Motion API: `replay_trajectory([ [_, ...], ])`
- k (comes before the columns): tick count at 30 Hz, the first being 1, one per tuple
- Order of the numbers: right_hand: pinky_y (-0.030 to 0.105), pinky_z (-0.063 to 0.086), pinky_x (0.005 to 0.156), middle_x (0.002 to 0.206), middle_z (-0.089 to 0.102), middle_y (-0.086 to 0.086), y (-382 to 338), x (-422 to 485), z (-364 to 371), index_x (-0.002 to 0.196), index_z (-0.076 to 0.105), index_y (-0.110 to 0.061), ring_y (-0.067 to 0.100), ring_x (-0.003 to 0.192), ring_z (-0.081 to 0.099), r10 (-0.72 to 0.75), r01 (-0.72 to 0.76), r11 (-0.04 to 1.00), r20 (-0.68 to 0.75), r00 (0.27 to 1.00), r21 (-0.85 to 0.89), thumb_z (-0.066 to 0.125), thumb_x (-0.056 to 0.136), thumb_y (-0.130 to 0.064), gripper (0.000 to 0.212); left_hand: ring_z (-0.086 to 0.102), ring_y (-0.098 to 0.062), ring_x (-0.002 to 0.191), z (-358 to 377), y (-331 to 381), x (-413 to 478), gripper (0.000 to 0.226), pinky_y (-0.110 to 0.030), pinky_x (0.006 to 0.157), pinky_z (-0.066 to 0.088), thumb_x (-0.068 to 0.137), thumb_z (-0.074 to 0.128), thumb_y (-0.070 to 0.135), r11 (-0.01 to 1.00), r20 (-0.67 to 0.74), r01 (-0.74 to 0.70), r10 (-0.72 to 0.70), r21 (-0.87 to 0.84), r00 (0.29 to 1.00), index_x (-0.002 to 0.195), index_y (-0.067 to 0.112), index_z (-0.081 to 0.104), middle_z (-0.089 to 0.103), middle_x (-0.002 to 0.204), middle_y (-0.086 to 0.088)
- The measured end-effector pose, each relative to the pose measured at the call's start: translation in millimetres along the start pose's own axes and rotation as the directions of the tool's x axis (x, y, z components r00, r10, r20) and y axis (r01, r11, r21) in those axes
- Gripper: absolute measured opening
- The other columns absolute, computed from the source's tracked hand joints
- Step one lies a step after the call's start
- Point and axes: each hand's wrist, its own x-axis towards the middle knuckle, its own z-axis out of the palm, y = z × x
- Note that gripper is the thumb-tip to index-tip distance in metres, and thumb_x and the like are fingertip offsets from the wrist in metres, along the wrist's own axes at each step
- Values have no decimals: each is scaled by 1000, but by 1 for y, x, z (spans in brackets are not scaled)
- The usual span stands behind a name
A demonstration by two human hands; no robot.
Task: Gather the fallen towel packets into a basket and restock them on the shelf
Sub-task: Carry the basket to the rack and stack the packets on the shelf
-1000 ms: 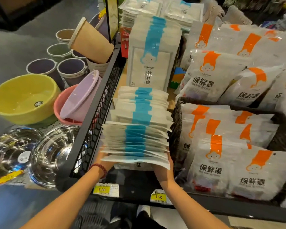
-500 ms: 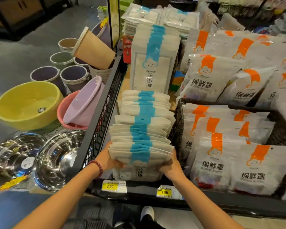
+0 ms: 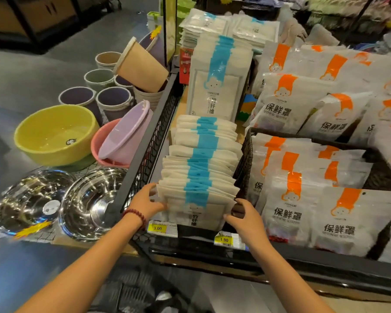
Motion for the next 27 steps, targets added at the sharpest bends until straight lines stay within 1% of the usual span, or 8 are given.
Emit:
replay_trajectory([
  [4, 39, 48, 99, 125, 58, 0, 4, -29, -9, 130, 50, -18, 14, 110, 56, -14, 0, 993, 113, 994, 120, 71, 81, -13, 54, 55, -16, 104, -7, 4, -50, 63, -26, 83, 45, 71, 80, 13, 994, -112, 62, -71, -85, 991, 128, 14, 53, 55, 119, -2],
  [7, 32, 47, 95, 127, 51, -5, 6, -45, -9, 139, 40, -20, 13, 113, 55, -45, 10, 985, 202, 978, 170, 71, 82, -14, 66, 58, -21, 104, -5, -3, -105, 54, -34, 90, 48, 72, 78, 7, 968, -218, 98, -150, -232, 964, 121, 12, 57, 58, 114, -5],
  [10, 23, 43, 85, 123, 50, -8, 13, -63, -7, 139, 36, -26, 8, 107, 56, -79, 24, 977, 255, 964, 211, 69, 83, -11, 66, 57, -20, 103, 16, -26, -172, 46, -27, 85, 45, 72, 77, 1, 933, -322, 179, -282, -313, 904, 114, 9, 60, 61, 107, -9],
  [14, 31, 41, 92, 129, 49, 0, 28, -91, 11, 141, 35, -18, 12, 105, 51, 21, -75, 987, 342, 939, 146, 66, 85, -9, 66, 59, -23, 106, 50, -62, -254, 45, -28, 90, 45, 73, 75, -4, 821, -324, 329, -505, -467, 800, 115, -2, 59, 62, 110, -21],
  [17, 32, 42, 93, 128, 53, 2, 39, -112, 44, 136, 45, -17, 14, 109, 51, 18, 17, 998, 580, 814, -54, 66, 85, -13, 55, 58, -29, 111, 57, -88, -300, 44, -31, 91, 48, 75, 70, -10, 740, -349, 349, -608, -575, 713, 117, -9, 55, 61, 115, -24],
  [21, 25, 43, 79, 117, 56, -6, 50, -157, 104, 126, 54, -19, 12, 106, 55, 81, 235, 937, 814, 575, -258, 66, 85, -17, 43, 59, 1, 64, 63, -127, -373, 36, -8, 48, 45, 80, 60, -17, 595, -335, 354, -748, -722, 572, 114, -7, 51, 54, 81, -8],
  [25, 26, 47, 86, 114, 61, 0, 67, -214, 172, 122, 56, -14, 13, 103, 57, 154, 388, 861, 894, 420, -330, 68, 83, -12, 42, 61, -1, 64, 65, -179, -453, 42, -7, 49, 44, 80, 62, -15, 459, -332, 312, -862, -832, 384, 121, -14, 50, 57, 86, -12],
  [27, 18, 46, 77, 116, 60, 1, 78, -246, 207, 126, 53, -12, 13, 103, 57, 223, 444, 816, 910, 350, -371, 67, 84, -10, 44, 64, -8, 79, 67, -207, -491, 36, -17, 65, 49, 80, 70, -2, 410, -314, 307, -895, -859, 317, 114, 1, 60, 62, 89, -10],
])
